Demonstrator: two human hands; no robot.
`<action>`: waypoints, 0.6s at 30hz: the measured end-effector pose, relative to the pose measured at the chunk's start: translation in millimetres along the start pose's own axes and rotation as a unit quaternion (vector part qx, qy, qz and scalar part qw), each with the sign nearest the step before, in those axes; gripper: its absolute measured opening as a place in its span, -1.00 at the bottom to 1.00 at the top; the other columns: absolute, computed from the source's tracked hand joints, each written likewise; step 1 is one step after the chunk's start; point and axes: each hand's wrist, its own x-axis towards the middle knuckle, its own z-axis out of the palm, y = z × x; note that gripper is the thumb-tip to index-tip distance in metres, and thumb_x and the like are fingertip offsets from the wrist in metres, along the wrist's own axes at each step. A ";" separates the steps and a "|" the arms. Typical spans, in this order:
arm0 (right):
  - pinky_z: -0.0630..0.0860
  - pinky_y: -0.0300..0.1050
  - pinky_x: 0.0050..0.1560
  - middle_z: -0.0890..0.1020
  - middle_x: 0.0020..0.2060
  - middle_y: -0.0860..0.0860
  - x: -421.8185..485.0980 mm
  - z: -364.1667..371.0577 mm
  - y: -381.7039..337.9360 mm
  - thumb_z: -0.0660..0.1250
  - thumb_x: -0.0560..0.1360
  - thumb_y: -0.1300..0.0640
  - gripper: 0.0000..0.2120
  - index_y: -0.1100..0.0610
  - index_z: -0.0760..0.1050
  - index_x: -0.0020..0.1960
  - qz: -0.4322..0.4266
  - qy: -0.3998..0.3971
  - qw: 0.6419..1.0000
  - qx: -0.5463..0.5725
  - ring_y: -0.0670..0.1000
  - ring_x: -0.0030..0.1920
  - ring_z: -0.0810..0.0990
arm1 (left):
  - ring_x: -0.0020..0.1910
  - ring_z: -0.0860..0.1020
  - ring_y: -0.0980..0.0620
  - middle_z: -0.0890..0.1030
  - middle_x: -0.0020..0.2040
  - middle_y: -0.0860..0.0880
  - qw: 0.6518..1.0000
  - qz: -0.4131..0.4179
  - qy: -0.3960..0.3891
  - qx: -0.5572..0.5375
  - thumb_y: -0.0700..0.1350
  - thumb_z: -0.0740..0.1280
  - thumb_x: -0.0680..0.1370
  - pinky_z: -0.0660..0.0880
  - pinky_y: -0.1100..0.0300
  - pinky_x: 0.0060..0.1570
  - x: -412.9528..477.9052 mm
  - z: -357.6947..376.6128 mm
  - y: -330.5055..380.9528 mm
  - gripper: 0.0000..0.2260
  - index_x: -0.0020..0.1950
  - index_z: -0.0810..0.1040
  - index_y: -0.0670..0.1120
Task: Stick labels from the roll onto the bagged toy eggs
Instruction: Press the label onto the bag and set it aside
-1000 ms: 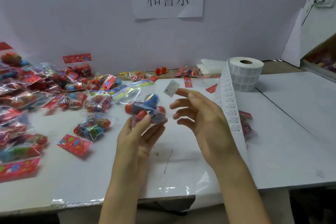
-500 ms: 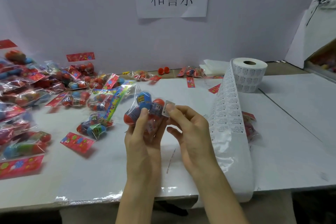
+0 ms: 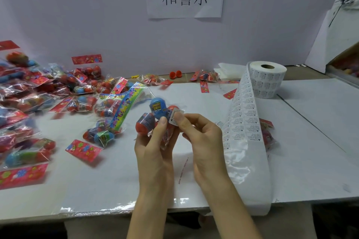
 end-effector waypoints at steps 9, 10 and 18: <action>0.55 -0.35 -0.17 0.72 -0.30 -0.02 0.0 1.2 2.3 0.55 0.37 -0.02 -0.86 0.03 0.69 -0.25 -0.024 0.035 0.999 -0.020 -0.11 -0.23 0.70 | 0.14 0.71 -0.06 0.74 0.12 -0.12 0.998 0.038 -0.027 0.047 -0.13 0.44 0.44 0.62 0.24 0.05 -2.2 -1.0 -3.1 -0.63 0.25 0.63 -0.15; 0.56 -0.34 -0.16 0.72 -0.30 -0.02 -0.2 1.6 2.2 0.55 0.37 -0.02 -0.87 0.03 0.69 -0.25 -0.025 0.037 0.999 -0.019 -0.09 -0.23 0.70 | 0.14 0.71 -0.06 0.74 0.11 -0.12 0.997 0.043 -0.030 0.051 -0.13 0.45 0.44 0.62 0.25 0.05 -2.4 -0.8 -3.4 -0.63 0.24 0.63 -0.14; 0.52 -0.39 -0.23 0.70 -0.34 -0.05 -1.6 2.6 3.7 0.56 0.45 0.08 -0.87 0.05 0.68 -0.25 -0.025 0.061 0.998 -0.021 -0.15 -0.28 0.65 | 0.19 0.69 -0.10 0.73 0.13 -0.14 0.995 0.062 -0.037 0.071 -0.16 0.45 0.45 0.61 0.21 0.10 -1.9 -1.5 -5.1 -0.59 0.30 0.59 -0.20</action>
